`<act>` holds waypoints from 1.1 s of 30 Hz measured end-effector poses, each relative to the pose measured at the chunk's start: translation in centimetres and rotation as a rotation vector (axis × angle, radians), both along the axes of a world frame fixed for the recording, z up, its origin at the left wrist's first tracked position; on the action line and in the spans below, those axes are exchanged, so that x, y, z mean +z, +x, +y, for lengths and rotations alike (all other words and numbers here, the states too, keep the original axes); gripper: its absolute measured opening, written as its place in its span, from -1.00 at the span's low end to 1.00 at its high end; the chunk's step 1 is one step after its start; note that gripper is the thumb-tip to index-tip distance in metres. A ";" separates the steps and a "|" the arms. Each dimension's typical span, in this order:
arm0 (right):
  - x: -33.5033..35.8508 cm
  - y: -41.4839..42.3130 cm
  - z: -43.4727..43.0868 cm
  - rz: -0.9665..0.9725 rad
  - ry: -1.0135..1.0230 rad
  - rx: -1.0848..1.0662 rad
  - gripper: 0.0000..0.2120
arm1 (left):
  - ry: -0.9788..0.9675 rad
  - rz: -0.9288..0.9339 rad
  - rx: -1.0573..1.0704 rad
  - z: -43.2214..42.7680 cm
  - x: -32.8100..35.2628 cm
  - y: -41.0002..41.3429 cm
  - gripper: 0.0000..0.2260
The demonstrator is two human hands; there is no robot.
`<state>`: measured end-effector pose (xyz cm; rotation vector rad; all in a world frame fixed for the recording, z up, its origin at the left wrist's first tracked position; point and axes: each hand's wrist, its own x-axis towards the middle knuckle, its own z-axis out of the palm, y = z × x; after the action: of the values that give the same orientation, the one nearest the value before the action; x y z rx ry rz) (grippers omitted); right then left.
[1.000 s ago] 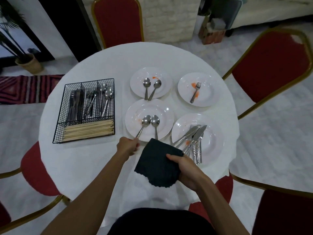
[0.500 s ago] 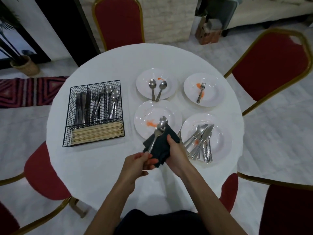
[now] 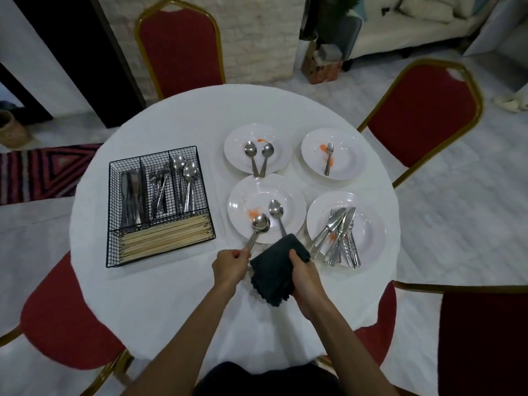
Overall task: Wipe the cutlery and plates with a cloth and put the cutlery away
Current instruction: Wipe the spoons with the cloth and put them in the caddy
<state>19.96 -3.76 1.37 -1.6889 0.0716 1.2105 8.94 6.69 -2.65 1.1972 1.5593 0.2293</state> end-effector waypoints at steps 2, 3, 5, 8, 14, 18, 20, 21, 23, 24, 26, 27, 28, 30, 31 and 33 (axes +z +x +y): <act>0.1 -0.6 -0.2 -0.026 -0.013 0.008 -0.75 | 0.025 0.028 -0.051 0.1 -0.4 -0.2 -0.72; 0.0 -0.7 -0.3 -0.038 -0.019 0.012 -0.69 | 0.044 0.041 -0.073 0.1 -0.5 -0.3 -0.71; 0.1 -0.7 -0.3 -0.066 -0.023 0.022 -0.65 | 0.073 0.060 -0.104 0.4 -0.4 -0.5 -0.71; 0.4 -0.4 -0.7 -0.104 0.018 0.025 -0.72 | 0.105 0.092 -0.135 0.7 0.2 -0.8 -0.77; 1.2 0.0 -1.2 -0.122 0.085 -0.003 -0.74 | 0.082 -0.024 -0.055 0.2 2.2 -2.1 -0.82; 1.7 -0.1 0.3 -0.018 0.138 -0.066 -0.48 | -0.005 -0.222 -0.094 -1.6 4.6 -2.7 -0.85; 1.9 -0.3 0.9 0.228 0.324 -0.136 -0.22 | -0.042 -0.258 -0.201 -3.3 5.6 -2.7 -0.84; 2.1 -0.4 1.0 0.340 0.425 -0.194 -0.14 | -0.051 -0.257 -0.247 -4.1 5.8 -2.7 -0.84; 2.0 -0.5 0.8 0.482 0.561 -0.300 -0.14 | -0.044 -0.238 -0.294 -5.1 6.0 -3.0 -0.83; 1.8 -0.7 0.7 0.544 0.622 -0.338 -0.17 | -0.029 -0.225 -0.300 -5.2 6.0 -3.2 -0.83; 1.7 -1.0 0.4 0.610 0.701 -0.383 -0.29 | 0.007 -0.210 -0.314 -5.1 6.3 -3.7 -0.81; 1.7 -1.2 0.3 0.607 0.701 -0.380 -0.39 | 0.024 -0.209 -0.325 -5.0 6.6 -3.9 -0.81; 1.6 -1.4 0.3 0.608 0.700 -0.364 -0.48 | 0.036 -0.209 -0.341 -4.9 6.9 -4.0 -0.81; 1.6 -1.9 1.0 0.536 0.625 -0.309 -0.59 | 0.041 -0.207 -0.385 -5.0 7.4 -4.2 -0.83; 1.5 -2.1 1.4 0.489 0.547 -0.278 -0.61 | 0.041 -0.209 -0.414 -5.2 7.7 -4.3 -0.84; 1.6 -2.5 2.2 0.397 0.448 -0.221 -0.64 | 0.049 -0.218 -0.481 -5.6 8.0 -4.8 -0.82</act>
<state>17.47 -1.54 2.98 -1.0138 0.2071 1.2658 4.17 1.10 5.31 1.4930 1.0470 0.0775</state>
